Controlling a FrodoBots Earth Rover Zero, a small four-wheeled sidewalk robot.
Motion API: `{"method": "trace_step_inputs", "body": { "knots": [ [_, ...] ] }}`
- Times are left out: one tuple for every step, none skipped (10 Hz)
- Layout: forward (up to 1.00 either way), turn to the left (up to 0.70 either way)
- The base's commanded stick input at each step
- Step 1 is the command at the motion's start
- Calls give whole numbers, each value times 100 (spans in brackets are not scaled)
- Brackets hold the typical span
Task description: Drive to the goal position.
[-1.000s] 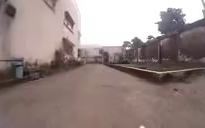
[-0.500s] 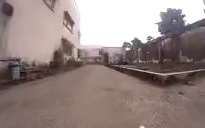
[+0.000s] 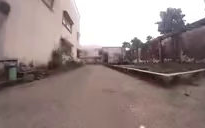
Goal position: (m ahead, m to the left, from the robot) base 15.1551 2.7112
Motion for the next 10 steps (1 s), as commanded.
{"method": "trace_step_inputs", "body": {
  "knots": [
    [30, 0],
    [30, 0],
    [30, 0],
    [30, 0],
    [30, 0],
    [30, 0],
    [30, 1],
    [30, 24],
    [30, 57],
    [30, 3]
  ]
}}
